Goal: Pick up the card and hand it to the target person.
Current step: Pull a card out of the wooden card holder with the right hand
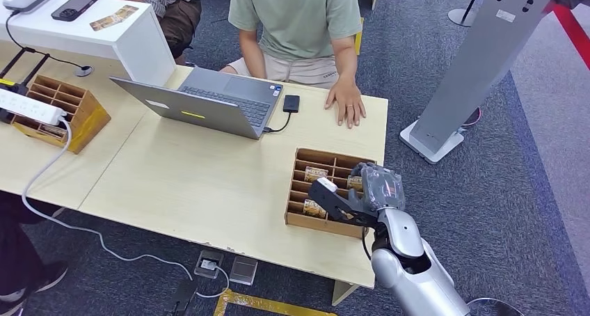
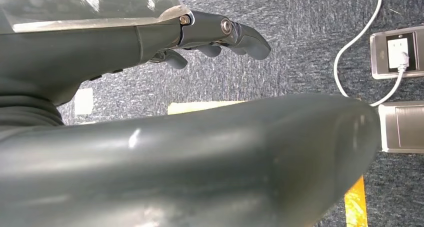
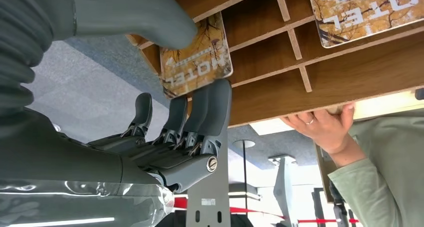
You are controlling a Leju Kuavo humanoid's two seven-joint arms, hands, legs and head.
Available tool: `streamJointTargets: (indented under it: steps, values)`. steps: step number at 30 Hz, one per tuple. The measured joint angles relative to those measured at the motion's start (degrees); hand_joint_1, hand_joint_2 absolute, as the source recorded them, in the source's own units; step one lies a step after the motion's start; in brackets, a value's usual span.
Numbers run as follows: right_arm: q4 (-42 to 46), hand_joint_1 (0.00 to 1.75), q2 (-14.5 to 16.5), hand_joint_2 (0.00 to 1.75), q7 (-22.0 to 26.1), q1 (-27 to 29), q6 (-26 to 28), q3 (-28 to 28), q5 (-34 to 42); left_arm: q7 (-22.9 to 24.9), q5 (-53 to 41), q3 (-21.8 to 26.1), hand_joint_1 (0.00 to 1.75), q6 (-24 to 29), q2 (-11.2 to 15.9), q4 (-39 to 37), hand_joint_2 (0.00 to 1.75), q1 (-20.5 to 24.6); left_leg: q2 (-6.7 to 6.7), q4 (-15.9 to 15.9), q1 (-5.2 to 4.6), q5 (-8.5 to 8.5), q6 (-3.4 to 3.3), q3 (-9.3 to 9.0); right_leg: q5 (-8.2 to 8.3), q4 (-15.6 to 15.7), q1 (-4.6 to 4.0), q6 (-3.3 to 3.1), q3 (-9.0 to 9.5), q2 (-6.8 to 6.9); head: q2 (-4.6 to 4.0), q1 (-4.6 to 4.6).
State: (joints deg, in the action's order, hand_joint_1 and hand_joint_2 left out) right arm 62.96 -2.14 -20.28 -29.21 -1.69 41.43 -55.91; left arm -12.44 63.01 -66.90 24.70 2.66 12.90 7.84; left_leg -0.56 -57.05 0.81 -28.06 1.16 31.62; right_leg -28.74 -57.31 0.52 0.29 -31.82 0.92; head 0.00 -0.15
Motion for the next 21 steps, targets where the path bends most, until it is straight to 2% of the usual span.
streamJointTargets:
  steps: [14,21]
  values:
    - [-0.3,0.88,0.0,1.75,-0.1,0.4,-0.5,0.1,-0.2,-0.1,0.0,0.0,0.00,-0.1,0.0,0.0,0.00,0.0,0.00,0.0,0.00,0.00,0.00,0.02,0.00,0.0,0.00,0.00,-0.01,0.00,0.00,-0.01]
    - [-0.9,0.96,0.0,1.75,-0.2,0.3,-0.5,0.1,-0.3,-0.1,-0.1,0.0,0.00,-0.1,0.0,0.0,0.00,0.0,0.00,0.0,0.00,0.00,0.00,0.02,0.00,0.0,0.00,0.00,-0.01,0.00,0.00,0.00]
